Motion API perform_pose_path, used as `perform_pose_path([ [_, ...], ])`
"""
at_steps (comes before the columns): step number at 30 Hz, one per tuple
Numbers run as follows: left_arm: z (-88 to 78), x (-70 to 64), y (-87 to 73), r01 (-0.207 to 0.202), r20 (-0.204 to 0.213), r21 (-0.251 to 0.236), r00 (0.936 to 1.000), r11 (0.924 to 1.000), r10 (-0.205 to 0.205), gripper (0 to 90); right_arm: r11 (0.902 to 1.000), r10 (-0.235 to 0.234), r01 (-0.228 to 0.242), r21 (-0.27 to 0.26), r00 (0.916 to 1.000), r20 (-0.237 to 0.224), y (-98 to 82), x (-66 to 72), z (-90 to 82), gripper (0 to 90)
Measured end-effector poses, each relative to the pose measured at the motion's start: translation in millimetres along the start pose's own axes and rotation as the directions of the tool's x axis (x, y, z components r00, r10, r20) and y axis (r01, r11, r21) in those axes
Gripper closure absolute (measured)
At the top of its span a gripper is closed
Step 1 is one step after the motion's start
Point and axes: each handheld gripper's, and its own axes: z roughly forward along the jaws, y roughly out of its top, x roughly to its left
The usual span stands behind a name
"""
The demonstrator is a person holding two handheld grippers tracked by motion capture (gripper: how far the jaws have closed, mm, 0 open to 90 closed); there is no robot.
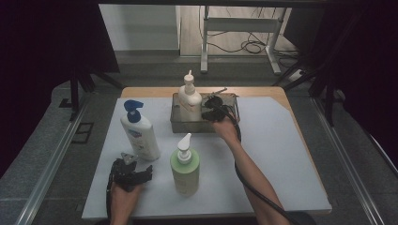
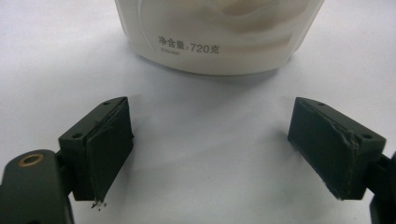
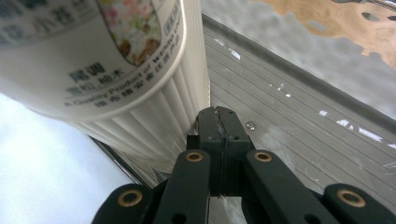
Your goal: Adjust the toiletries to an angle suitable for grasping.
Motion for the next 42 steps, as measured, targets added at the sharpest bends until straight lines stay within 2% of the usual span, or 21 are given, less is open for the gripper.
perform_pose_path([
  [24, 0.0, 0.0, 0.0, 0.0, 0.0, 0.0, 1.0, 1.0, 0.0, 13.7, 1.0, -0.007, 0.007, -0.001, 0.9998, -0.018, 5.5, 11.0, 9.7, 89.9],
  [42, 0.0, 0.1, 0.0, -0.001, -0.001, 0.001, 1.0, 1.0, 0.001, 13.7, 0.9996, -0.029, 0.029, 0.004, 0.999, -0.035, 9.9, 22.6, 17.3, 89.9],
])
